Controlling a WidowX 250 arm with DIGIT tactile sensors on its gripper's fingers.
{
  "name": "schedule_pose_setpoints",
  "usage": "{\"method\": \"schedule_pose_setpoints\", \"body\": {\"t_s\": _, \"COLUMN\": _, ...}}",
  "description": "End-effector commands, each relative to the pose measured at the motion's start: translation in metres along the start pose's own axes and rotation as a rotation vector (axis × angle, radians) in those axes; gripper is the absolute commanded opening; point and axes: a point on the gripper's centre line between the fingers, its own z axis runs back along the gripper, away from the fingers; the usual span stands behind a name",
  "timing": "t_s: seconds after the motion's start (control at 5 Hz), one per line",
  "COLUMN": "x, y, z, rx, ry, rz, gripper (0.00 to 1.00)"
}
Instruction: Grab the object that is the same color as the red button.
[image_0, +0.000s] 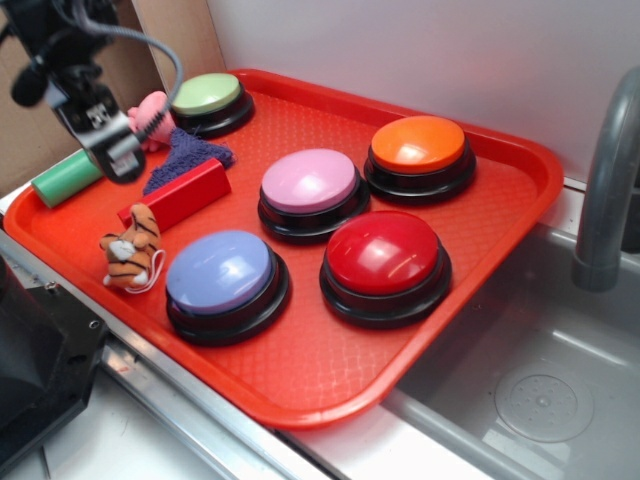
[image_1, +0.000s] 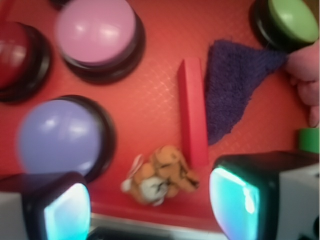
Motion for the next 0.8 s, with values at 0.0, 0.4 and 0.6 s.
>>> {"method": "schedule_pose_setpoints", "body": {"t_s": 0.0, "x": 0.020, "y": 0.020, "z": -0.033, "rx": -0.018, "ry": -0.026, "rz": -0.005, "gripper": 1.00}}
{"method": "schedule_pose_setpoints", "body": {"t_s": 0.4, "x": 0.028, "y": 0.025, "z": -0.058, "rx": -0.016, "ry": 0.011, "rz": 0.001, "gripper": 1.00}}
{"method": "schedule_pose_setpoints", "body": {"t_s": 0.6, "x": 0.029, "y": 0.025, "z": -0.069, "rx": -0.022, "ry": 0.034, "rz": -0.002, "gripper": 1.00}}
